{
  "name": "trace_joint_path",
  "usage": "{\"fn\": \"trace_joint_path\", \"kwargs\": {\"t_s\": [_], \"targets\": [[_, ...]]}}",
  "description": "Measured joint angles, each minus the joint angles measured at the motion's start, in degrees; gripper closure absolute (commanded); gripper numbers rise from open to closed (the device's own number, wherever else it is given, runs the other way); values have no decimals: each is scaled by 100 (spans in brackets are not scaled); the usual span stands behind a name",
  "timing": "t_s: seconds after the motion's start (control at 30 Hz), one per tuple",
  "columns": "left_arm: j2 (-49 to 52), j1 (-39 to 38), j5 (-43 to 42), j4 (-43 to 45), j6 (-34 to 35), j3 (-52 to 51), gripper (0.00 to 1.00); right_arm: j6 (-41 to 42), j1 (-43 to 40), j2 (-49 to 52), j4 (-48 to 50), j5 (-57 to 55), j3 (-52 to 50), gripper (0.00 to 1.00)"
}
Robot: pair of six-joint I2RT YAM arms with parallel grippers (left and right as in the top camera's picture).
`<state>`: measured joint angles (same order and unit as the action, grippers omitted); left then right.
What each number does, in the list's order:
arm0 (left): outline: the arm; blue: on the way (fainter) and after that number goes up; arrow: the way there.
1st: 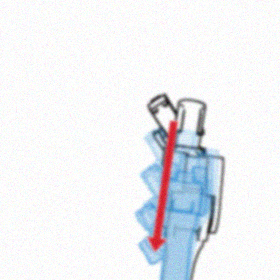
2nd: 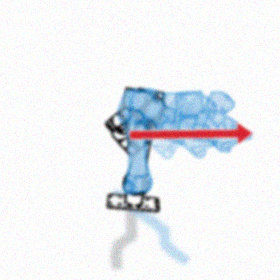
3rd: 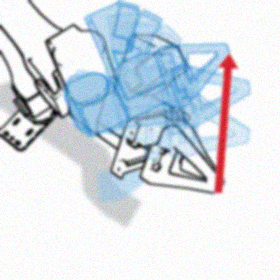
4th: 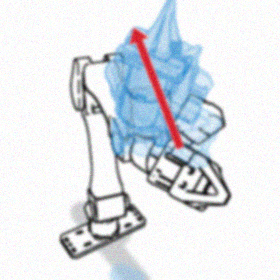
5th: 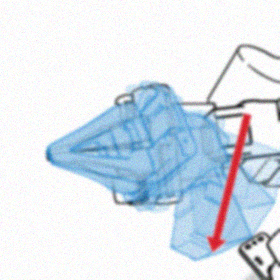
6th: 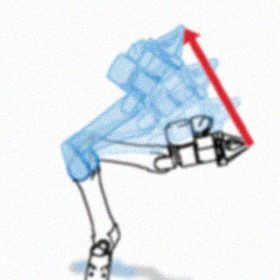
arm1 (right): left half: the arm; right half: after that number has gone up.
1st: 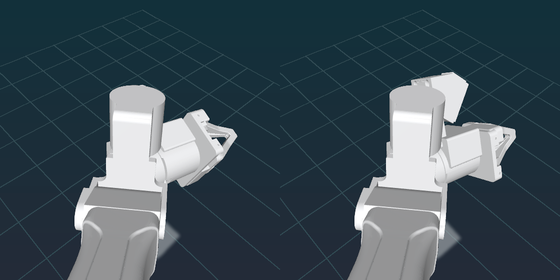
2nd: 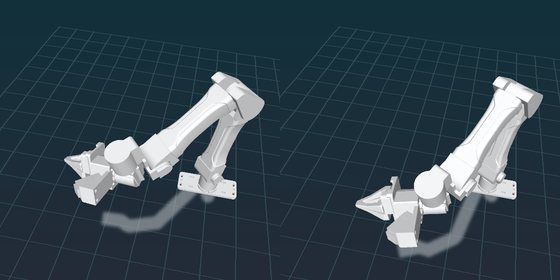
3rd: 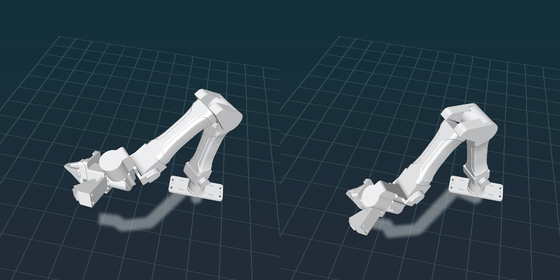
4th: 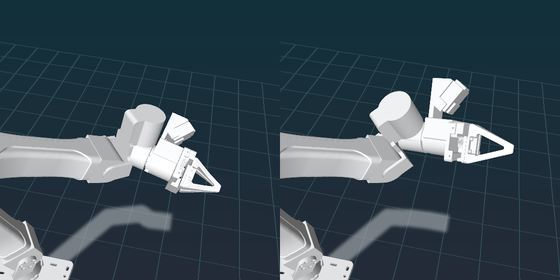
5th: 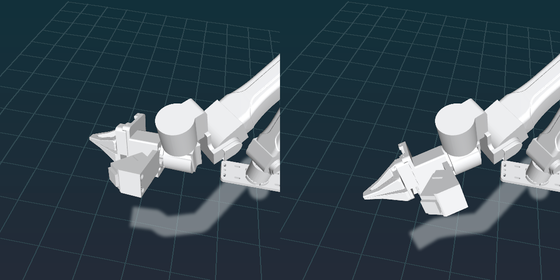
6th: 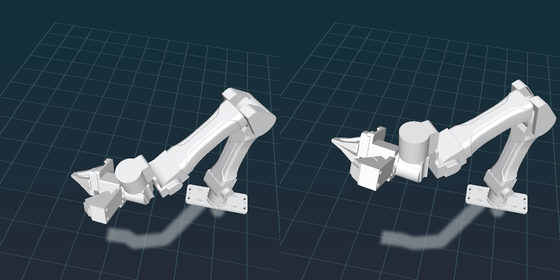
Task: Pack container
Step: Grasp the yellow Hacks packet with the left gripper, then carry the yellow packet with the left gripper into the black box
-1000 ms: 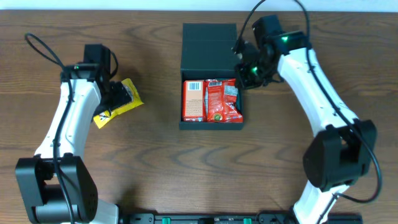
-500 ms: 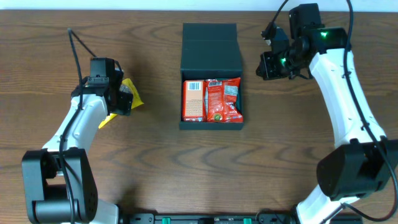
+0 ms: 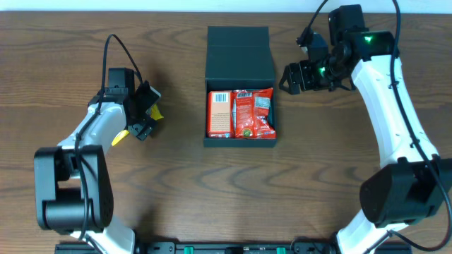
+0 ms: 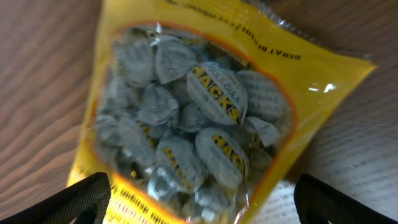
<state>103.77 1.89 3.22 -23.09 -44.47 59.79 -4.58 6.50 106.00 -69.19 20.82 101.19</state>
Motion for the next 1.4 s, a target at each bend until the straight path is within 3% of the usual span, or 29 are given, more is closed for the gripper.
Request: {"fn": "trace_joint_path", "kwargs": {"t_s": [0.07,0.1,0.33,0.43,0.47,0.6,0.8,0.9,1.07,1.1,1.2,1.4], "targets": [[48,52,-15,155,-61,13,0,-44,0,-2,-50,-2,0,15],[68,107,-33,249,-83,24,12,-70,0,-22,-68,-2,0,15],[205,374,-201,529,-216,28,56,-188,-2,-468,-85,-157,2,12],[229,450,-319,531,-212,31,88,-197,-7,-616,-83,-234,2,12],[227,452,-321,535,-227,42,94,-197,-7,-643,-85,-271,2,12],[195,448,-302,531,-76,120,94,-199,-7,-651,-42,-411,2,13],[50,42,-326,350,1392,278,94,-197,-98,-654,155,-570,2,15],[-326,-457,-378,286,2542,472,94,-142,-319,-651,267,-632,2,16],[-1292,-1554,-398,321,5261,1097,94,109,-933,-651,479,-691,2,18],[-1462,-1878,-345,291,6074,1191,94,168,-1093,-654,516,-697,2,18],[-1550,-2549,-232,98,7667,1224,94,289,-1419,-654,553,-717,2,18],[-1145,-3783,48,192,9412,1224,94,507,-2000,-654,595,-715,2,20]]}}
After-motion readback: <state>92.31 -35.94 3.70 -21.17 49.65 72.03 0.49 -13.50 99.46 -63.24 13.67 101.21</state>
